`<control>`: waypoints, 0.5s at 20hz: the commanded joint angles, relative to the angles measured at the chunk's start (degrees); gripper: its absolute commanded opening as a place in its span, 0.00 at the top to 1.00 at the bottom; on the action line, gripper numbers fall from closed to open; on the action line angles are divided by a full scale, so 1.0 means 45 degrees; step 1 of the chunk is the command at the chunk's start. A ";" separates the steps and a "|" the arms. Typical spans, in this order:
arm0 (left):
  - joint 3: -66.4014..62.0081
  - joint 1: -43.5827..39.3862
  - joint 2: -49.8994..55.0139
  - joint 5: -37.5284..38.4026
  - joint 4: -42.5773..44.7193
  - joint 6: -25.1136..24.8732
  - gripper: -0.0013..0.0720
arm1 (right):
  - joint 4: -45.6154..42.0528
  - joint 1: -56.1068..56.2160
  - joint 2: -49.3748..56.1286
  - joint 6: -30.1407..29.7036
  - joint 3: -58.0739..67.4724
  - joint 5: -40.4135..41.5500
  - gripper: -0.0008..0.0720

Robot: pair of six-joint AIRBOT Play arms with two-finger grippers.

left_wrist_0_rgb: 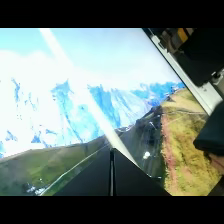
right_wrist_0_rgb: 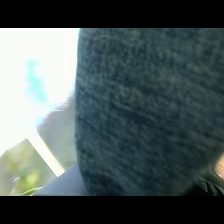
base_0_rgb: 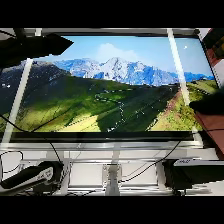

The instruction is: Fold the clothes and pants, and hang the long-sleeved shirts on hangers.

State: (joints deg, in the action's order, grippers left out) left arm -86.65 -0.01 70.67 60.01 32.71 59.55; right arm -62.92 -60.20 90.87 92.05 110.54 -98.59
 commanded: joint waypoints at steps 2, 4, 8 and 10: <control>0.0005 0.0024 -0.0058 0.0083 0.0010 0.0005 0.94 | -0.3084 -0.2506 -0.0053 0.0884 -0.1841 -0.1535 0.94; 0.0005 0.0024 -0.0058 0.0063 0.0010 0.0000 0.94 | -0.3075 -0.3026 -0.0146 0.1059 -0.3157 -0.1549 0.94; 0.0005 0.0024 -0.0058 0.0063 0.0015 0.0000 0.94 | -0.3419 -0.3507 -0.0165 0.0937 -0.4250 -0.1462 0.26; 0.0005 0.0029 -0.0058 0.0063 0.0015 0.0000 0.94 | -0.3347 -0.3526 -0.0194 0.0622 -0.4245 -0.1457 0.02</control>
State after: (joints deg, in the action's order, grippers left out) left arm -86.65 0.05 70.46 60.29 32.73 59.55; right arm -76.88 -74.83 90.08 95.81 93.27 -104.88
